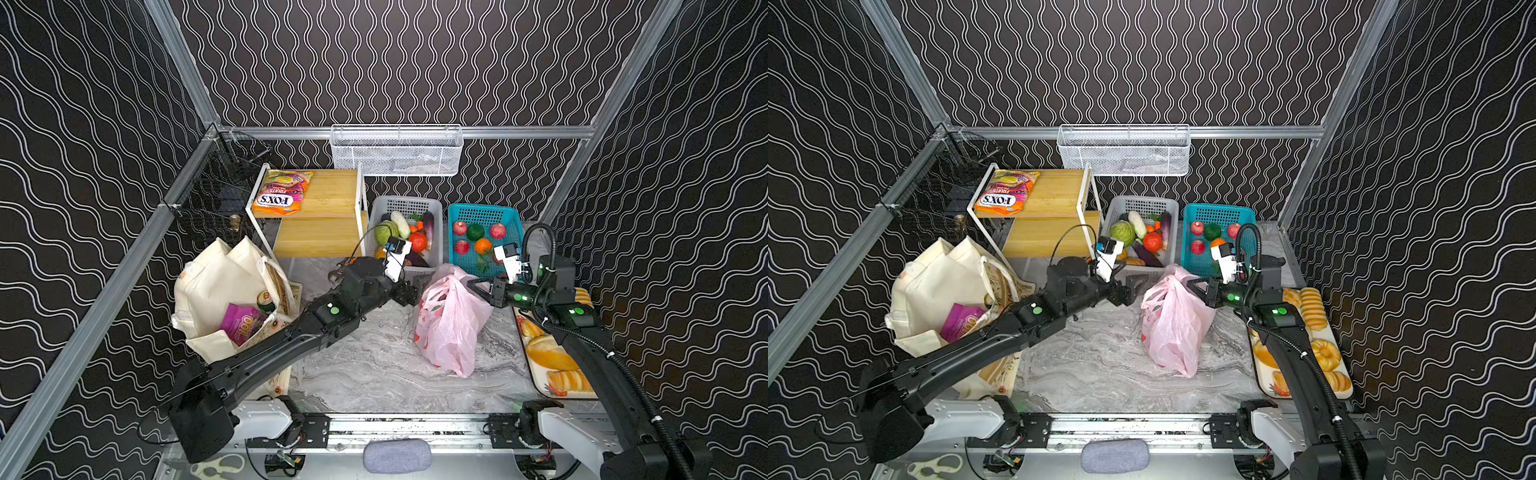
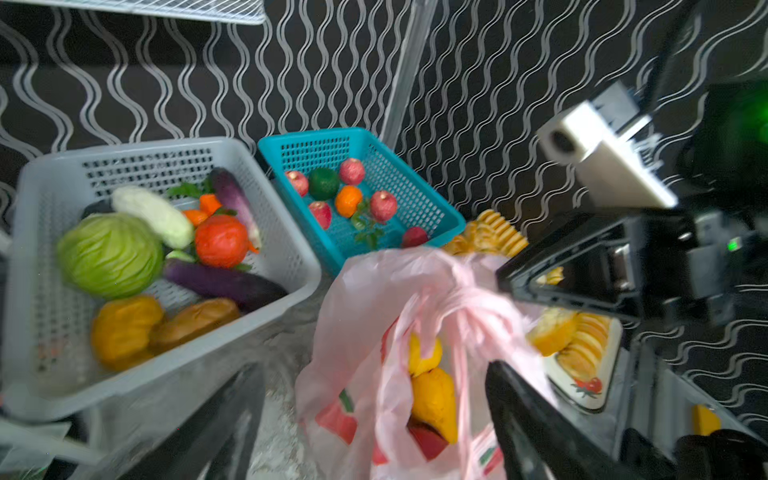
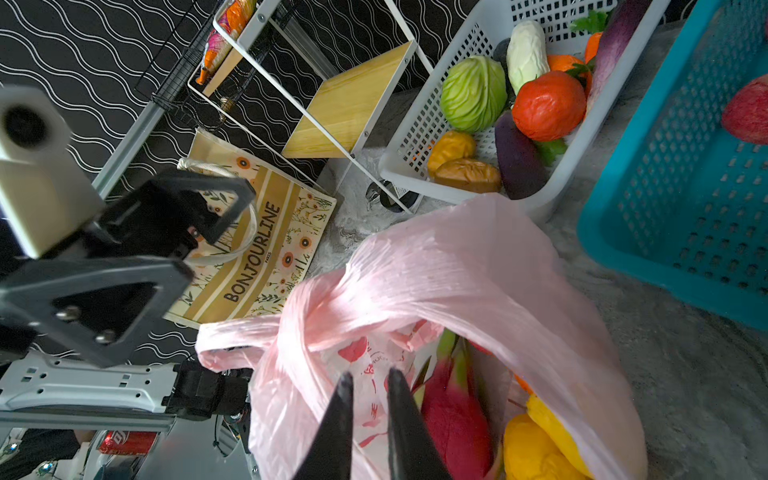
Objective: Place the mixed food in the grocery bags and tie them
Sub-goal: 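Grasp the pink bag's knotted top with left and right grippers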
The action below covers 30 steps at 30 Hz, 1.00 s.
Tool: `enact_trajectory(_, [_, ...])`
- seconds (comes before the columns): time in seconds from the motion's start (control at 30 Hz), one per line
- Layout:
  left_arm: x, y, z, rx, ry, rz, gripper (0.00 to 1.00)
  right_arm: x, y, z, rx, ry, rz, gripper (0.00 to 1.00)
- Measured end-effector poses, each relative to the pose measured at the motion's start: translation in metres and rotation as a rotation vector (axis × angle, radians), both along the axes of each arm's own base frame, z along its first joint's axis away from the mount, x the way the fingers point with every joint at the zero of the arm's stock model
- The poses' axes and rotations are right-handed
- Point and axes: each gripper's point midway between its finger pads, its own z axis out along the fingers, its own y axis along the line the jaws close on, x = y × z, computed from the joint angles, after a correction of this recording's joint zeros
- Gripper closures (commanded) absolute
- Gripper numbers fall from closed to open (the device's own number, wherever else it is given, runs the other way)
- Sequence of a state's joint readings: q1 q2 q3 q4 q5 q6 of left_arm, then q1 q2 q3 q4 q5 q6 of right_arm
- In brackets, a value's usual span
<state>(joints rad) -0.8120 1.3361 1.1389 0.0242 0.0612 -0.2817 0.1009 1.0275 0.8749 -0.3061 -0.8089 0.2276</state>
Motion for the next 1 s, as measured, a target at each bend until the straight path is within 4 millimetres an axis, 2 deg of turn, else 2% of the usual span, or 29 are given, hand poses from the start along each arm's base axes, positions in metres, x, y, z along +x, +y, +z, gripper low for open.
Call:
enact_trajectory(0.1, [0.006,-0.028,0.014,0.024,0.067,-0.091,0.09,-0.001,0.001,0.000,0.004,0.007,-0.001,0.81])
enact_trajectory(0.17, [0.004,-0.042,0.016,0.026,0.126,-0.148,0.09,-0.002,0.001,-0.001,0.008,0.014,-0.003,0.81])
enact_trajectory(0.33, [-0.001,-0.065,-0.011,0.082,0.340,-0.226,0.08,-0.005,0.002,-0.006,0.012,0.028,0.000,0.82])
enact_trajectory(0.47, [-0.001,-0.070,-0.028,0.134,0.443,-0.224,0.09,-0.005,0.002,-0.005,0.012,0.027,0.001,0.82])
enact_trajectory(0.63, [-0.001,-0.070,-0.044,0.183,0.516,-0.215,0.15,-0.006,0.004,-0.005,0.013,0.025,0.008,0.82])
enact_trajectory(0.87, [-0.008,-0.073,-0.055,0.193,0.593,-0.238,0.36,-0.006,0.008,-0.006,0.013,0.024,0.021,0.82])
enact_trajectory(1.0, [-0.013,-0.078,-0.058,0.181,0.630,-0.260,0.45,-0.007,0.010,-0.007,0.014,0.025,0.030,0.82])
